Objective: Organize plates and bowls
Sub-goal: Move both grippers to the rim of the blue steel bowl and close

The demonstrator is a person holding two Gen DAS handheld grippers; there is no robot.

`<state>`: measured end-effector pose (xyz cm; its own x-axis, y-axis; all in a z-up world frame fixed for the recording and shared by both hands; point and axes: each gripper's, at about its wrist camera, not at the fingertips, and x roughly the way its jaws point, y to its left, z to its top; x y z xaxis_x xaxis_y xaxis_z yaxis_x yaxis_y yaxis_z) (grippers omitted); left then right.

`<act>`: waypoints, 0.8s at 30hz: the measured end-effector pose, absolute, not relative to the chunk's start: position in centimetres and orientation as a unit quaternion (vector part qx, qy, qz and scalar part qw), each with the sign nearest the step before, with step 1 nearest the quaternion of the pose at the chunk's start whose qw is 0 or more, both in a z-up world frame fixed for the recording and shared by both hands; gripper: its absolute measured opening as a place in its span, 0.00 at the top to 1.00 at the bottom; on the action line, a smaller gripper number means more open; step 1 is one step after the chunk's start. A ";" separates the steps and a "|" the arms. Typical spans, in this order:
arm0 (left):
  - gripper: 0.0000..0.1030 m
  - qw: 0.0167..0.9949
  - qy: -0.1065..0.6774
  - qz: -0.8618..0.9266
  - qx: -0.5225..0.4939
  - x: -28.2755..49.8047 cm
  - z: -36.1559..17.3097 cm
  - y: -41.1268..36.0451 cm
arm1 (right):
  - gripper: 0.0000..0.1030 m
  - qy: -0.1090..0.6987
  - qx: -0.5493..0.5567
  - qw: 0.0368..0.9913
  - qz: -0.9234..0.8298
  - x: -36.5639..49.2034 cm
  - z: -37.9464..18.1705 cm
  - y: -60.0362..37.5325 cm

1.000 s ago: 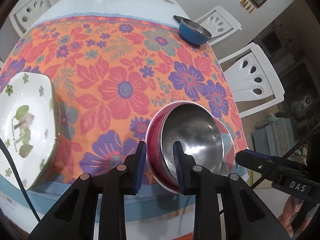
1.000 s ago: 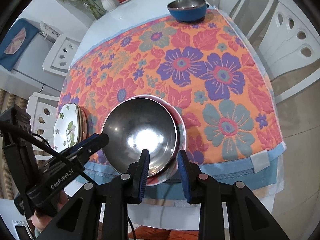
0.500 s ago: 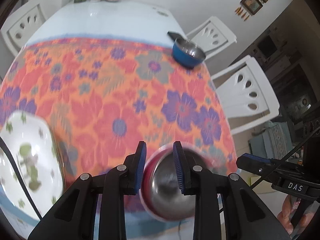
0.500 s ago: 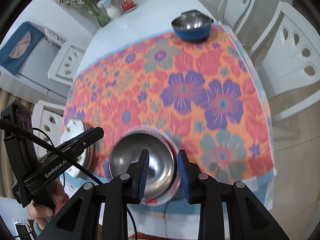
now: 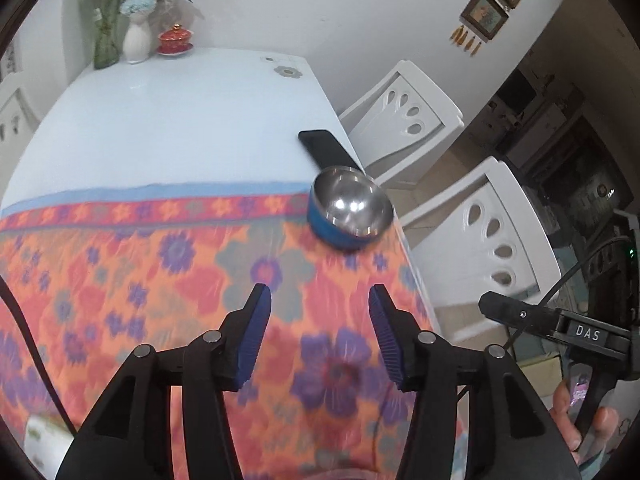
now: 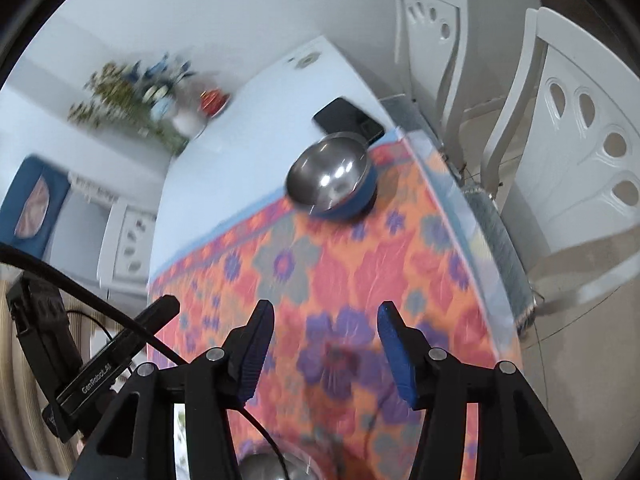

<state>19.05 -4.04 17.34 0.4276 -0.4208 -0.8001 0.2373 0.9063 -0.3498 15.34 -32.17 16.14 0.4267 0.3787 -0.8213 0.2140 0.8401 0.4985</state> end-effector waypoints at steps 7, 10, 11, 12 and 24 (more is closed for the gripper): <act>0.55 0.812 0.530 -0.210 -0.125 26.5 12.6 -6.8 | 0.50 0.550 0.284 0.785 0.036 22.9 12.0 -34.0; 0.56 0.796 0.548 -0.215 -0.141 28.6 10.2 -7.9 | 0.50 0.563 0.277 0.778 0.038 25.3 10.1 -34.1; 0.59 0.790 0.555 -0.216 -0.145 29.3 9.3 -8.3 | 0.50 0.567 0.273 0.776 0.038 26.2 9.4 -34.0; 0.61 0.785 0.562 -0.216 -0.148 29.9 8.6 -8.7 | 0.50 0.570 0.271 0.775 0.039 26.7 8.9 -34.1; 0.68 0.768 0.582 -0.212 -0.162 33.9 4.3 -10.1 | 0.54 0.588 0.260 0.765 0.043 31.9 3.6 -34.1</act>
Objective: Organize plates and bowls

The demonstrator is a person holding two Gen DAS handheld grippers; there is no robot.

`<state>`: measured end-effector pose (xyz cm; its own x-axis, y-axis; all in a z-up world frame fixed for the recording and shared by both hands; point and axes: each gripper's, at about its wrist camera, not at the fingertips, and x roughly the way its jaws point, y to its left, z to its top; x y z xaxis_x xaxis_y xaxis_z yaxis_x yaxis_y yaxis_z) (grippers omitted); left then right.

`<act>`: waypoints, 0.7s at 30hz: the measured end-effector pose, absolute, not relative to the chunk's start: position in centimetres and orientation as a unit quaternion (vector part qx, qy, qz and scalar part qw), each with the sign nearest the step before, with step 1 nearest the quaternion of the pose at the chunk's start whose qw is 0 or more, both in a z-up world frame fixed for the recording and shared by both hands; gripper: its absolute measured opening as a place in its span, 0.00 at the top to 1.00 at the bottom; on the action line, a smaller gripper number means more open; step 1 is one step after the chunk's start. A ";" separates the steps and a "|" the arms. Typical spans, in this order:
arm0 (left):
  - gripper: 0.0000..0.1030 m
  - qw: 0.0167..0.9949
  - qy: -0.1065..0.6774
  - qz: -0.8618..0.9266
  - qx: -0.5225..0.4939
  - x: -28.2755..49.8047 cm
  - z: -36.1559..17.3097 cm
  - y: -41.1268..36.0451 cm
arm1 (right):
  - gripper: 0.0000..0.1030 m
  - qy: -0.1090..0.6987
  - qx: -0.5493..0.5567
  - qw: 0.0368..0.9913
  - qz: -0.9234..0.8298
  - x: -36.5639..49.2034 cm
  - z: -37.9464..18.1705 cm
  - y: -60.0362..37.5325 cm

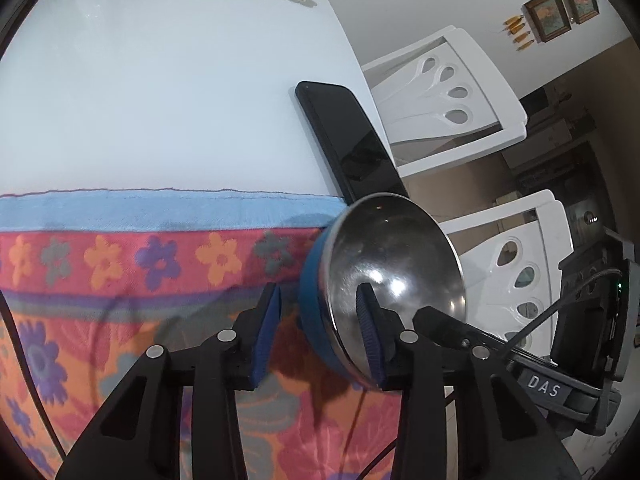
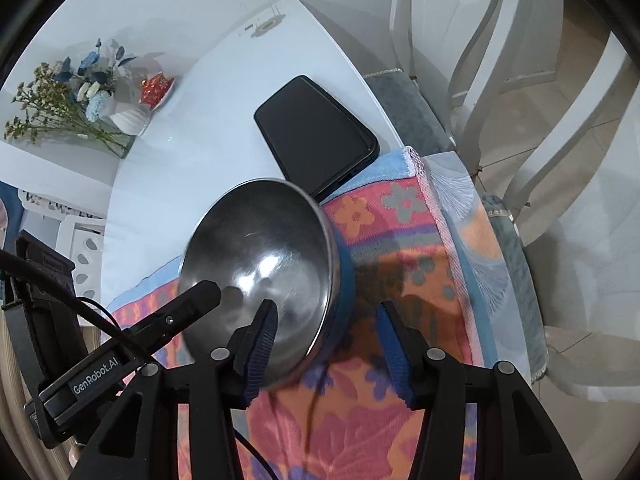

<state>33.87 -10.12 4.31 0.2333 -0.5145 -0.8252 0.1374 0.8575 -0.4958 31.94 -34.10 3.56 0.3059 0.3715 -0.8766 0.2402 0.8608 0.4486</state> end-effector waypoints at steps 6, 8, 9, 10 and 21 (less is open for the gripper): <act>0.86 0.775 0.576 -0.218 -0.145 34.4 3.6 -10.8 | 0.73 0.598 0.258 0.758 0.046 32.8 1.8 -33.4; 0.87 0.779 0.572 -0.219 -0.136 34.4 3.8 -10.9 | 0.74 0.600 0.232 0.764 0.044 32.9 1.9 -32.7; 0.87 0.780 0.570 -0.221 -0.134 34.3 3.9 -10.9 | 0.75 0.600 0.221 0.768 0.042 32.8 2.0 -32.5; 0.87 0.781 0.568 -0.224 -0.132 34.2 4.1 -10.9 | 0.75 0.598 0.209 0.772 0.040 32.7 2.3 -32.3; 0.87 0.794 0.540 -0.246 -0.131 30.5 8.7 -10.0 | 0.75 0.579 0.185 0.794 0.029 29.7 7.8 -31.6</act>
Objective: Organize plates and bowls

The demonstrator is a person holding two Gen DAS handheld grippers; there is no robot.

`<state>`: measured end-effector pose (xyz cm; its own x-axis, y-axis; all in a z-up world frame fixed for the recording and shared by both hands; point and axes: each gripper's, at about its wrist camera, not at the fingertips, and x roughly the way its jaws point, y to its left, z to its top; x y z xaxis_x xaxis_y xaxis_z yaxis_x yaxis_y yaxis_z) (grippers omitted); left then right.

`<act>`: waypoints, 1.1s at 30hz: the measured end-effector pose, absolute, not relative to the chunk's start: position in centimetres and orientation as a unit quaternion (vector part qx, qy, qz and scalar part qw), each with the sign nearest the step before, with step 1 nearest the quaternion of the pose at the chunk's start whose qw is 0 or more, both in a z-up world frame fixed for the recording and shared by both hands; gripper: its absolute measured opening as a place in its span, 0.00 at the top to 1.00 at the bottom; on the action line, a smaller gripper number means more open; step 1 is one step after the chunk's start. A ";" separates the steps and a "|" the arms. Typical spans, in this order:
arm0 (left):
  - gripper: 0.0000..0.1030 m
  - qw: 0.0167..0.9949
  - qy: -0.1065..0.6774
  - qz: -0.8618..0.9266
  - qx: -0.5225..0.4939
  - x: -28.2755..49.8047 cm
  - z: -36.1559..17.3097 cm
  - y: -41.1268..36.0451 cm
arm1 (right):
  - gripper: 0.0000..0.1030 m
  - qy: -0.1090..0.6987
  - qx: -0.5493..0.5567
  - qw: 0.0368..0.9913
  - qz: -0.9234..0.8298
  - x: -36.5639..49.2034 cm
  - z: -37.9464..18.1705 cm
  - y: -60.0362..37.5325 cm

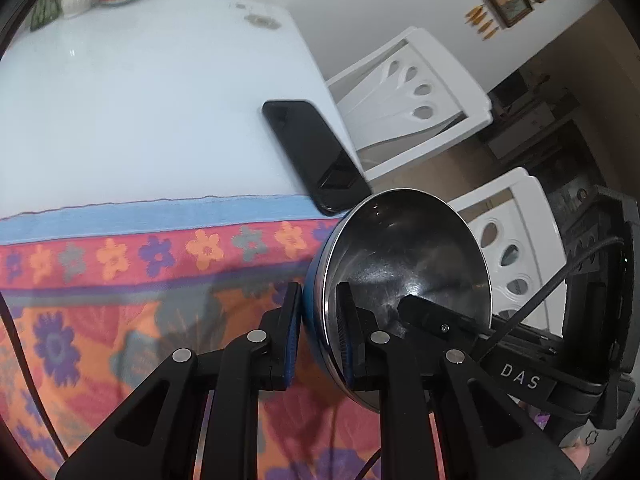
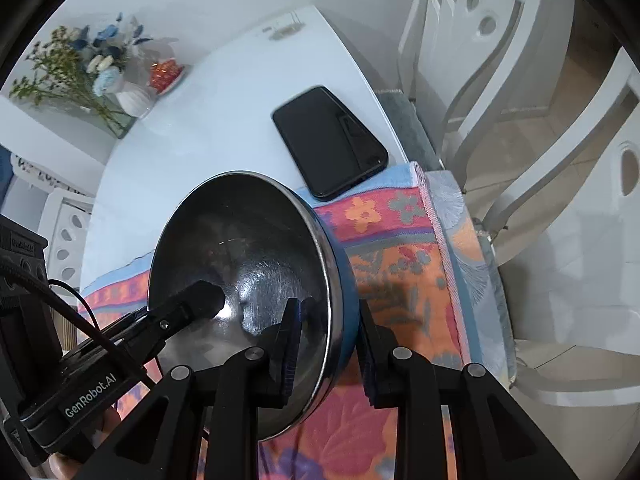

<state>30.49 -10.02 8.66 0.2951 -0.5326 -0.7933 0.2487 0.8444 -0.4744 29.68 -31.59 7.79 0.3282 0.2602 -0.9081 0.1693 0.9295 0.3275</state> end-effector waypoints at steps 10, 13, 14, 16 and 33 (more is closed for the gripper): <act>0.87 0.823 0.491 -0.255 -0.131 23.6 16.2 -7.0 | 0.75 0.552 0.183 0.813 0.037 23.1 15.4 -28.5; 0.87 0.829 0.480 -0.259 -0.124 20.7 18.3 -6.2 | 0.75 0.551 0.179 0.815 0.028 20.9 17.1 -27.4; 0.87 0.832 0.476 -0.257 -0.120 19.9 18.8 -5.9 | 0.75 0.545 0.180 0.818 0.031 19.8 17.9 -26.9; 0.87 0.841 0.465 -0.253 -0.113 17.6 20.0 -5.1 | 0.75 0.539 0.175 0.823 0.036 18.1 19.2 -26.0; 0.87 0.846 0.468 -0.226 -0.120 3.2 22.0 0.2 | 0.75 0.542 0.144 0.826 0.056 3.7 23.2 -19.2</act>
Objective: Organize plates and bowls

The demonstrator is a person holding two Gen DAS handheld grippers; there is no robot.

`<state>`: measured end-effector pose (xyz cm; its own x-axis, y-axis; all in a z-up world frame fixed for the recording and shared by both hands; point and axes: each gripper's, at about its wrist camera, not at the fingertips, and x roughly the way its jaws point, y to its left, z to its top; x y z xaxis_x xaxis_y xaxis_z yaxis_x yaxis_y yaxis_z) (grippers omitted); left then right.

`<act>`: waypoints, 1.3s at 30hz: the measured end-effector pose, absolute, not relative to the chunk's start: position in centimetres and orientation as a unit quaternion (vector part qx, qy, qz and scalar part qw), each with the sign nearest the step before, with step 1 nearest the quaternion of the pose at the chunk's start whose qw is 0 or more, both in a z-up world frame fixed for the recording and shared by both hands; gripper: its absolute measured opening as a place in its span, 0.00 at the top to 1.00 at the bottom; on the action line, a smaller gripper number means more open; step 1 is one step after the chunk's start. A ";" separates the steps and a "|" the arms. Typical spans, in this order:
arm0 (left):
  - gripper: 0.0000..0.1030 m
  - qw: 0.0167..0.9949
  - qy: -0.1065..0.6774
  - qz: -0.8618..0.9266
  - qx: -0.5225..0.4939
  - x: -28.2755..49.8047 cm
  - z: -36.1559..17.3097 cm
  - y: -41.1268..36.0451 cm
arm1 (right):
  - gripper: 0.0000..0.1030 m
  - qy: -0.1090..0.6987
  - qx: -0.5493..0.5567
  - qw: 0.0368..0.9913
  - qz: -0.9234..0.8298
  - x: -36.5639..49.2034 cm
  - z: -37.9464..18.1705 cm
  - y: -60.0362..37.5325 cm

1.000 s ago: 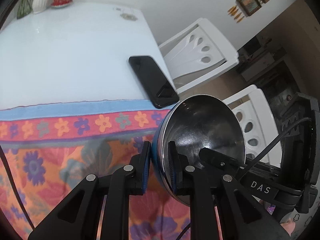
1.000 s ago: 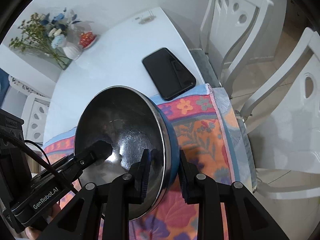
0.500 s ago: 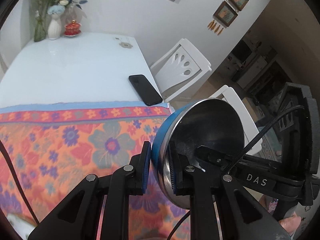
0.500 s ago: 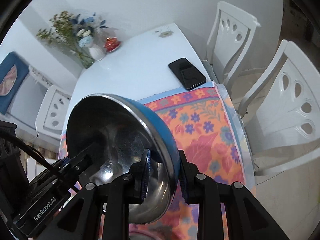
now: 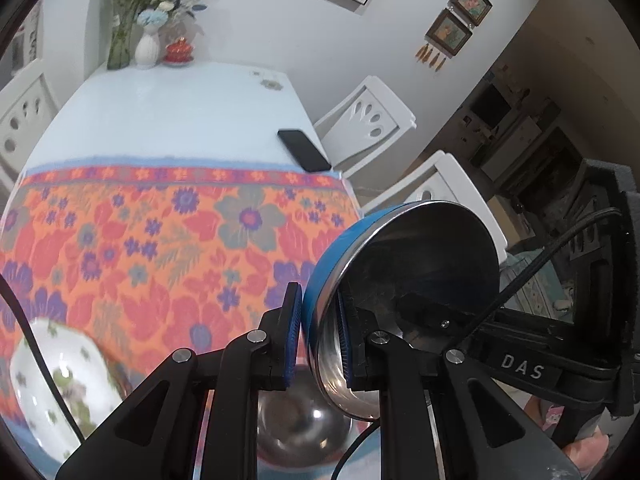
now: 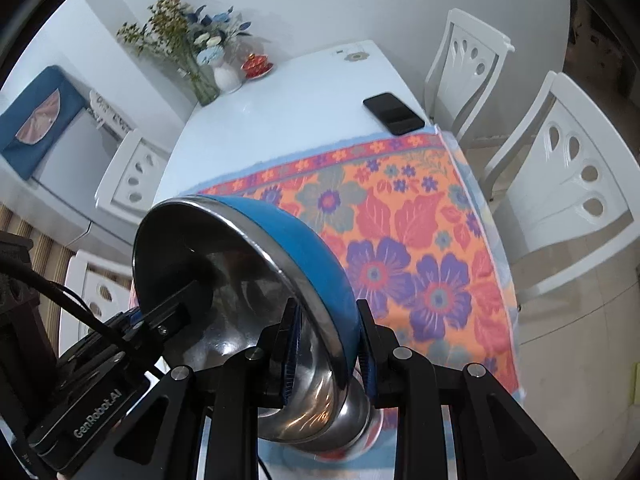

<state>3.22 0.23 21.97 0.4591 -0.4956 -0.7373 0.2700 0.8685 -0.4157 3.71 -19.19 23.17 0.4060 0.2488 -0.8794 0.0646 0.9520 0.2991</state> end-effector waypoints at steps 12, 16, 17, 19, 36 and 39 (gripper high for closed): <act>0.87 0.807 0.532 -0.213 -0.141 -2.2 16.0 1.7 | 0.74 0.599 0.135 0.787 0.059 -1.1 18.4 -17.8; 0.87 0.801 0.545 -0.208 -0.139 -2.9 14.7 1.9 | 0.74 0.613 0.135 0.776 0.061 -1.4 17.1 -17.6; 0.87 0.798 0.548 -0.207 -0.139 -3.0 14.3 1.9 | 0.74 0.619 0.136 0.772 0.061 -1.4 16.6 -17.5; 0.87 0.796 0.554 -0.204 -0.136 -2.9 13.8 1.8 | 0.74 0.628 0.141 0.763 0.059 -1.4 15.9 -17.5; 0.87 0.784 0.581 -0.194 -0.103 -2.2 11.3 0.6 | 0.74 0.670 0.160 0.724 0.049 -1.5 11.8 -17.9; 0.86 0.783 0.583 -0.191 -0.102 -2.0 11.3 0.6 | 0.74 0.670 0.164 0.722 0.050 -1.4 11.7 -17.9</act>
<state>-2.02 0.61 11.26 0.2481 -0.4182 -0.8738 0.1795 0.9062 -0.3828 -1.43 -17.91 11.68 0.0962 0.2914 -0.9517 0.1479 0.9414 0.3032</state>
